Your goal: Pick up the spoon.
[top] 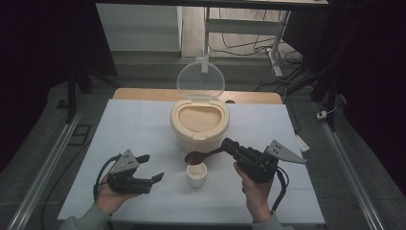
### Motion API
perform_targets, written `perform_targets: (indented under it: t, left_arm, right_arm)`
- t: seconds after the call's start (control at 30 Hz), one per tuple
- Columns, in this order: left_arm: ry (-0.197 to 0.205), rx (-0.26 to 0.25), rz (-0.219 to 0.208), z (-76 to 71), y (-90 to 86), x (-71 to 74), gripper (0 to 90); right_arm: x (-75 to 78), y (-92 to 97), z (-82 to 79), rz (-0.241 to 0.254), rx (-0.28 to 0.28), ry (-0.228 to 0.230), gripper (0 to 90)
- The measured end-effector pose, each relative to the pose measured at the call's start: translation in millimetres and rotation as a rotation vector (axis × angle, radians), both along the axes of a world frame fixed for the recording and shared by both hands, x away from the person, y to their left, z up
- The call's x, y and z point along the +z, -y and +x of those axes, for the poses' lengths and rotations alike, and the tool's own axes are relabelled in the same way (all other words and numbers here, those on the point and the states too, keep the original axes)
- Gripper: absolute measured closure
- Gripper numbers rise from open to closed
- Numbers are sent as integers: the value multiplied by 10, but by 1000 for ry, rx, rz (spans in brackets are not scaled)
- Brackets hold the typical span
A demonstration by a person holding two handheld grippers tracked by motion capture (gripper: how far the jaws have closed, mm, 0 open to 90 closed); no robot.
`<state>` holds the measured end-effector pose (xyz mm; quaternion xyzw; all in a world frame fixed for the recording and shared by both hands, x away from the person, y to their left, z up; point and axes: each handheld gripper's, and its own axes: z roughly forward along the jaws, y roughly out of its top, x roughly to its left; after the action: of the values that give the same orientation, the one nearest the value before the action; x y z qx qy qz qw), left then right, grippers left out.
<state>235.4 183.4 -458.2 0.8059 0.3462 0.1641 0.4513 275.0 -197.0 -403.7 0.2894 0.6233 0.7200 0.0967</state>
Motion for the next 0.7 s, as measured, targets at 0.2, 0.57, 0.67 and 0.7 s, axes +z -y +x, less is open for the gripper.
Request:
perform_targets:
  t: [0.2, 0.57, 0.67, 0.7]
  left_arm:
    - [-26, 39, -7, -42, -196, -112, 211]
    - [-57, 94, -7, -126, -441, -227, 196]
    - [-65, 102, -6, -134, -463, -257, 189]
    - [-67, 100, -3, -134, -465, -267, 185]
  right_arm:
    - [41, 48, -1, 8, -10, 15, 834]
    - [91, 172, 29, 26, -38, 33, 833]
    - [94, 184, 36, 30, -43, 33, 834]
    - [99, 192, 40, 32, -44, 33, 834]
